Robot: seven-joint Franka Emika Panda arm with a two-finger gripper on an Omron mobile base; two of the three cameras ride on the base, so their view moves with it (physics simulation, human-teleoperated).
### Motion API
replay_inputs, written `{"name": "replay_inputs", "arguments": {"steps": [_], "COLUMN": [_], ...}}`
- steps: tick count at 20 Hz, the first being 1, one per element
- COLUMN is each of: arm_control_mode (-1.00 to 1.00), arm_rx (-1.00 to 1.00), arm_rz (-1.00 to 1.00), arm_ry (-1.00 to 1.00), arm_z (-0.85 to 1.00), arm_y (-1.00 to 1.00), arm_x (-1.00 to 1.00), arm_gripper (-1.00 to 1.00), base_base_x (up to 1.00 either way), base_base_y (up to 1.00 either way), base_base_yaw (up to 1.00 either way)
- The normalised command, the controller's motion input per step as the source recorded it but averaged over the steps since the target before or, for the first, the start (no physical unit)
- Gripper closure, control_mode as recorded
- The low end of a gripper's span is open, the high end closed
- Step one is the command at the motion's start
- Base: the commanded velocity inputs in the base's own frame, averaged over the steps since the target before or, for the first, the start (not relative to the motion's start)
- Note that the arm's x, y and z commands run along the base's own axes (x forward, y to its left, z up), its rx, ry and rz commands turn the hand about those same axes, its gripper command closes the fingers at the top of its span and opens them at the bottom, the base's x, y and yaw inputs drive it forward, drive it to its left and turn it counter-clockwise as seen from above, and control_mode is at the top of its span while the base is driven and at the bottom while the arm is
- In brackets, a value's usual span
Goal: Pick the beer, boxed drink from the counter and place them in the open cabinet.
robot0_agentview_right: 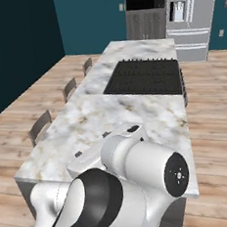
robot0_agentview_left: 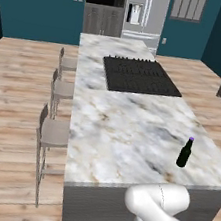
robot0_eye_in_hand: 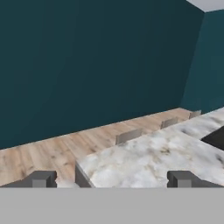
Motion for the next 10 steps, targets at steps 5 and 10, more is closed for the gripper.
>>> {"name": "replay_inputs", "arguments": {"steps": [5,10], "arm_control_mode": [-1.0,-1.0], "arm_rx": [0.0,0.0], "arm_rz": [0.04,0.0], "arm_ry": [-0.06,-0.06], "arm_z": [-0.7,-0.32], "arm_y": [0.0,0.0], "arm_x": [0.0,0.07], "arm_gripper": [-1.0,-1.0], "base_base_x": [0.0,0.0], "base_base_y": [0.0,0.0], "base_base_yaw": [0.0,0.0]}}
